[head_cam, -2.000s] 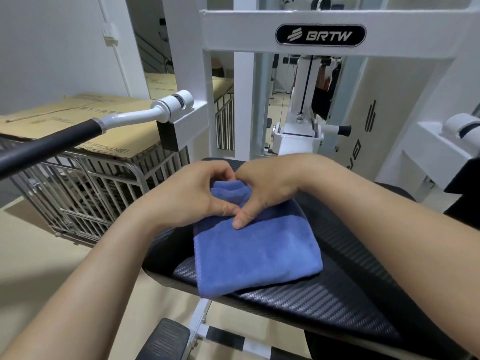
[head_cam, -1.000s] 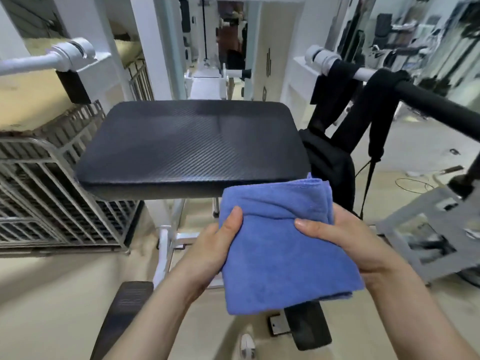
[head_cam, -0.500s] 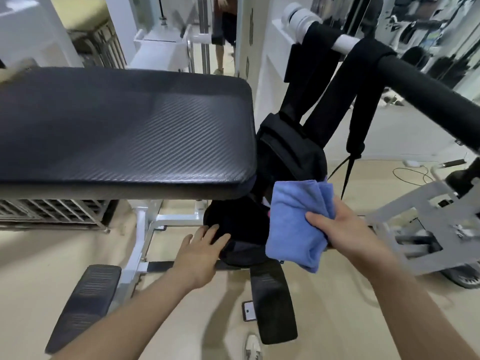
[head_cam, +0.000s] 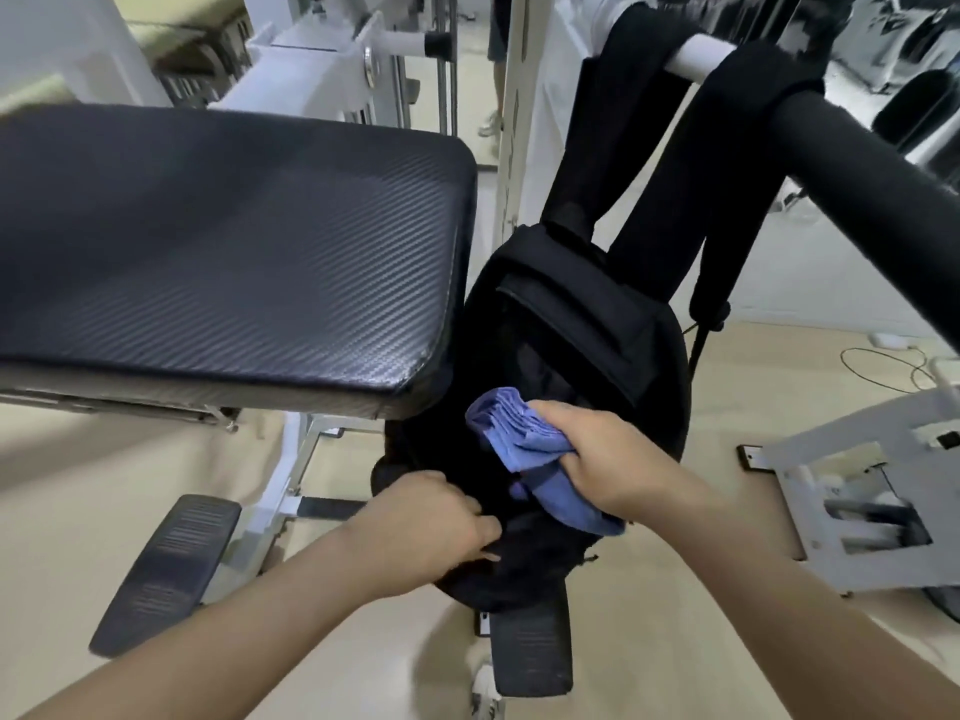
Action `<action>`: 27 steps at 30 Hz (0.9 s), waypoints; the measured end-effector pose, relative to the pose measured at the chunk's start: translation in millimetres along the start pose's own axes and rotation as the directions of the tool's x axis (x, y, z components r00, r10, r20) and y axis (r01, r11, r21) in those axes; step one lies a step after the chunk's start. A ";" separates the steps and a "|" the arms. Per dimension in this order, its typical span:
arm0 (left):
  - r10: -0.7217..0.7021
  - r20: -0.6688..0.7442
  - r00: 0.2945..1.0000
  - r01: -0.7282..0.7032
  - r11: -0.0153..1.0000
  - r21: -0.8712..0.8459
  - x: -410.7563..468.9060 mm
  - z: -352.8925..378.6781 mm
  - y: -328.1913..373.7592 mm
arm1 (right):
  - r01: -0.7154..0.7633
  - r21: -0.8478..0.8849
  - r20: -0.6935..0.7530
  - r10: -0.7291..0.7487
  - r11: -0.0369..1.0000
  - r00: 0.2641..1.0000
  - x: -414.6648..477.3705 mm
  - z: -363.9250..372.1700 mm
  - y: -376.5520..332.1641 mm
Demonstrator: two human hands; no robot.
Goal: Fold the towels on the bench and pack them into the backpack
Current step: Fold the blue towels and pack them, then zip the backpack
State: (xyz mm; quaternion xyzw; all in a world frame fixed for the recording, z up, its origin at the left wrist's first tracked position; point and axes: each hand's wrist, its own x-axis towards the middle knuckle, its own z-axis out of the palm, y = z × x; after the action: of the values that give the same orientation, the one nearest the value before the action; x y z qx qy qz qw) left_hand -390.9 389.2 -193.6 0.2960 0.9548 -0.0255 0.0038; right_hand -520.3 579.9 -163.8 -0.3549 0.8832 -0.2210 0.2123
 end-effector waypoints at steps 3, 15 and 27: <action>-0.006 -0.119 0.993 0.012 0.998 0.054 -20.0 -28.9 8.4 | 0.066 -0.138 -0.016 -0.069 0.988 0.997 -7.5 -2.6 4.3; -0.072 -0.255 0.964 0.089 0.994 0.057 -108.5 -114.8 75.2 | 0.057 -0.418 -0.064 -0.092 0.906 0.994 -20.8 37.9 -52.6; -0.111 -0.237 0.965 0.079 0.987 -0.140 -117.1 -142.0 112.0 | -0.246 -0.570 -0.187 0.168 0.784 0.968 -34.3 58.0 -99.0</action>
State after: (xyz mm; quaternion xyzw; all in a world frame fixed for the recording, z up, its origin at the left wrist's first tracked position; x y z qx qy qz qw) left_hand -229.9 422.4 -54.4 0.2499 0.9608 0.0731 -0.0955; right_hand -414.0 526.4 -149.9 -0.2895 0.9531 0.0660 0.0588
